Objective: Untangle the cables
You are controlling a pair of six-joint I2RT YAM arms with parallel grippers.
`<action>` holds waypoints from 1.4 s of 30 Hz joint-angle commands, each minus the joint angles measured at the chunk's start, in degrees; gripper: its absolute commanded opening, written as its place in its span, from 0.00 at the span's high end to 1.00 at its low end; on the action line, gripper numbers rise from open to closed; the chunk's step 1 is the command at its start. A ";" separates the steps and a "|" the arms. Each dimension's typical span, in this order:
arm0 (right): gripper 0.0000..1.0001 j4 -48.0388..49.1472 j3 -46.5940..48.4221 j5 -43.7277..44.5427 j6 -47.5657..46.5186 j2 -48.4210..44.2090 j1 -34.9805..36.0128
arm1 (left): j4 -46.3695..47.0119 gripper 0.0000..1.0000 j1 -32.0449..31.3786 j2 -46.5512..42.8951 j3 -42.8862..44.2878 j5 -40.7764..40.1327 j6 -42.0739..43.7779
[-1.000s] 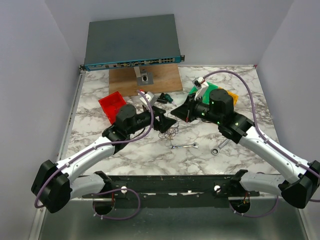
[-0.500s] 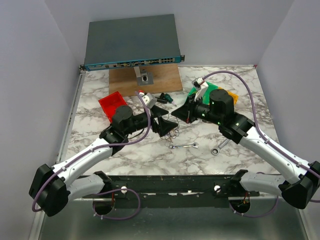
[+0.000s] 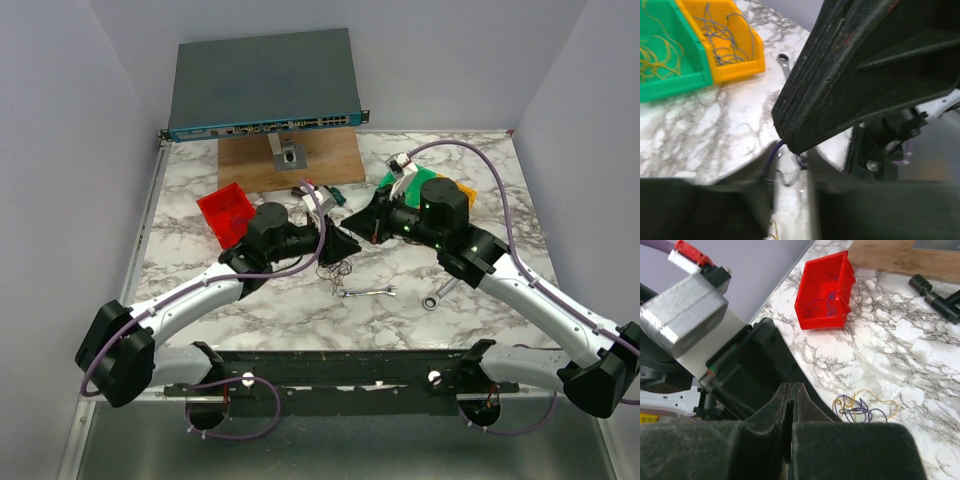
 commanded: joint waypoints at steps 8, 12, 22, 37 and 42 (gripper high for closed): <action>0.29 5.74 -9.15 12.06 1.89 -7.73 0.12 | -3.90 1.00 0.29 -1.30 3.90 -6.51 -2.19; 0.23 9.23 -18.34 15.02 1.62 -14.76 0.17 | -7.95 1.00 1.16 -2.97 5.77 -8.26 -2.92; 0.23 24.03 -32.98 -0.85 -1.74 -14.86 0.48 | -10.38 1.00 1.13 -5.57 8.77 -6.72 -4.31; 0.99 29.83 -31.61 13.89 3.25 -1.50 3.44 | -13.19 1.00 2.13 -7.83 11.91 -10.51 -5.73; 0.99 15.84 -33.16 36.86 8.60 -6.91 3.39 | -25.65 1.00 11.32 -12.24 12.73 -25.42 -8.08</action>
